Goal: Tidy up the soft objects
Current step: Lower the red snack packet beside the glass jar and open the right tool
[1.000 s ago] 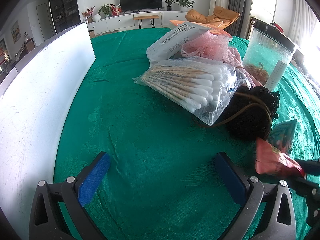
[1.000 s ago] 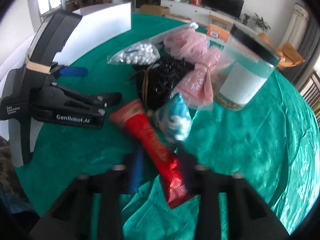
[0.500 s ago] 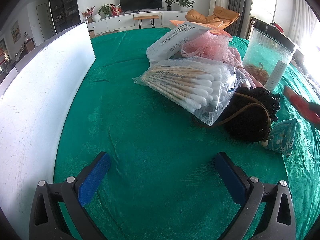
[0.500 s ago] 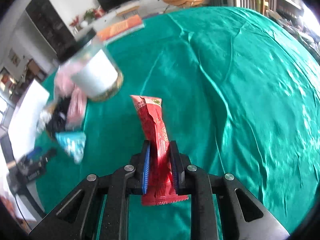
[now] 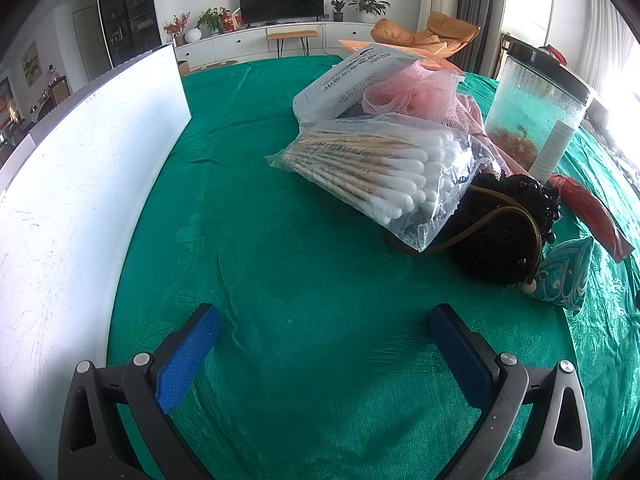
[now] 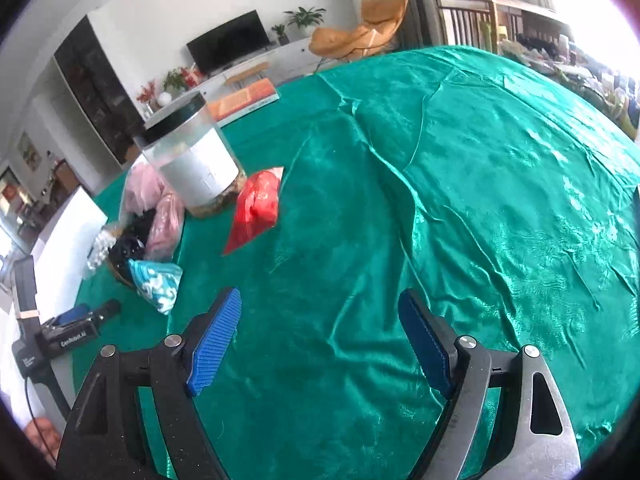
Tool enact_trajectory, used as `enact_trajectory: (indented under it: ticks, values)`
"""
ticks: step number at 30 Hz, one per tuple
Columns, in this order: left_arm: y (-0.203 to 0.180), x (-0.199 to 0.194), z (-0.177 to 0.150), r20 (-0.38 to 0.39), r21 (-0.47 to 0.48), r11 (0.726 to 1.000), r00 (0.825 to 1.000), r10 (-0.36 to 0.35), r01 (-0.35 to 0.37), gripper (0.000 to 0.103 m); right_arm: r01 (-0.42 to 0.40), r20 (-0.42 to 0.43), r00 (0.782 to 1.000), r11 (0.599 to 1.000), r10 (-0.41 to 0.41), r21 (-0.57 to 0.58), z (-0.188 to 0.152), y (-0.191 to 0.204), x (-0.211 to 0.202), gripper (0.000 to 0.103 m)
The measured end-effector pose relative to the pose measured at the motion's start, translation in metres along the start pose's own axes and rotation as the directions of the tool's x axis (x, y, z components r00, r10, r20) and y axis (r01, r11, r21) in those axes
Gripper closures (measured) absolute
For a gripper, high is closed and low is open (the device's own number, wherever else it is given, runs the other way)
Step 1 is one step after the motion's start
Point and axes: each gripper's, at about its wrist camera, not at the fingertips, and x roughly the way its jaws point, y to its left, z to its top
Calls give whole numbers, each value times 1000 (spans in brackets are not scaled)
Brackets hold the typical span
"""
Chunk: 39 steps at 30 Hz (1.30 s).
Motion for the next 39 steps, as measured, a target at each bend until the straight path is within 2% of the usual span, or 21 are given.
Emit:
enact_trajectory:
  ticks: [3, 6, 7, 9, 18, 32, 39]
  values:
    - [0, 0, 0, 0, 0, 1000, 1000, 0, 0, 0, 53, -59, 997, 998, -55, -35, -5, 6, 14, 19]
    - [0, 0, 0, 0, 0, 1000, 1000, 0, 0, 0, 119, -59, 990, 987, -126, -106, -19, 23, 8, 19]
    - [0, 0, 0, 0, 0, 1000, 1000, 0, 0, 0, 139, -60, 987, 982, -148, -129, -35, 30, 5, 19]
    - [0, 0, 0, 0, -3, 1000, 1000, 1, -1, 0, 173, -63, 980, 969, -186, -177, -39, 37, 8, 15]
    - [-1, 1, 1, 0, -3, 1000, 1000, 1, -1, 0, 167, -61, 982, 971, -179, -173, -39, 34, 12, 9]
    - [0, 1, 1, -2, 2, 1000, 1000, -3, 3, 0, 167, -55, 982, 971, -179, -173, -37, 34, 15, 6]
    - [-1, -3, -2, -44, 3, 1000, 999, -8, 8, 0, 166, -56, 982, 970, -178, -175, -36, 34, 15, 6]
